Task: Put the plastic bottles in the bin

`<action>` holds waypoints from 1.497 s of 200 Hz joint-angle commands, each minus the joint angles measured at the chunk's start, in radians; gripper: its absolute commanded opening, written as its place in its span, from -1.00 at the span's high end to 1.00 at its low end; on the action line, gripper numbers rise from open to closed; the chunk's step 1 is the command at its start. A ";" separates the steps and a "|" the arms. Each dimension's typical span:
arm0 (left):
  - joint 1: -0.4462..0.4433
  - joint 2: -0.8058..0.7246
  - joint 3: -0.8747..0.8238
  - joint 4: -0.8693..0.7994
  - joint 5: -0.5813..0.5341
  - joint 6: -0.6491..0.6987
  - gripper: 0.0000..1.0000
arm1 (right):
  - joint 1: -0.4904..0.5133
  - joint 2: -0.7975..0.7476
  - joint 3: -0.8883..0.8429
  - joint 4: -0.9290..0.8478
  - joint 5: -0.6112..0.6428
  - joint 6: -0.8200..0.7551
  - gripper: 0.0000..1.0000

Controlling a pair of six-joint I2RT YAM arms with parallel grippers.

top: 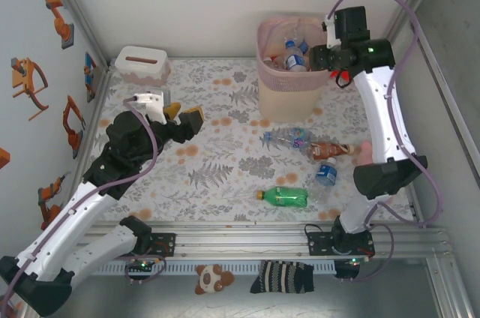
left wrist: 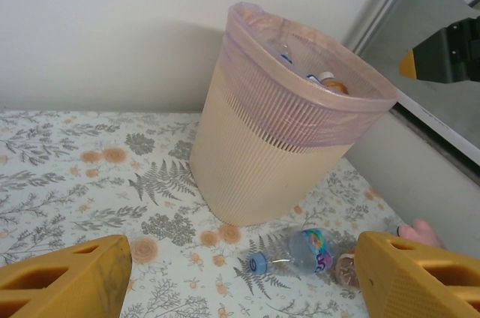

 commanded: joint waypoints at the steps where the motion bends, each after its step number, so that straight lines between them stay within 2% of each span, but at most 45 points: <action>1: 0.004 0.014 -0.005 0.040 0.031 -0.019 -0.55 | -0.006 -0.088 -0.085 -0.016 0.004 0.035 -0.29; 68: 0.006 0.039 -0.018 0.059 0.054 -0.039 -0.55 | -0.004 -0.341 -0.463 0.029 0.001 0.144 -0.30; 136: 0.007 0.042 -0.038 0.071 0.051 -0.042 -0.55 | -0.005 -0.537 -0.885 0.113 -0.045 0.396 -0.37; 177: 0.011 0.028 -0.046 0.053 0.041 -0.041 -0.55 | -0.005 -0.637 -1.118 0.132 -0.027 0.519 -0.50; 209: 0.013 0.025 -0.058 0.053 0.038 -0.048 -0.55 | -0.005 -0.712 -1.297 0.192 -0.065 0.622 -0.55; 261: 0.012 0.029 -0.086 0.076 0.031 -0.072 -0.55 | -0.005 -0.756 -1.539 0.332 -0.112 0.748 -0.62; 299: 0.012 0.053 -0.076 0.077 0.035 -0.076 -0.55 | -0.005 -0.693 -1.601 0.435 -0.105 0.763 -0.63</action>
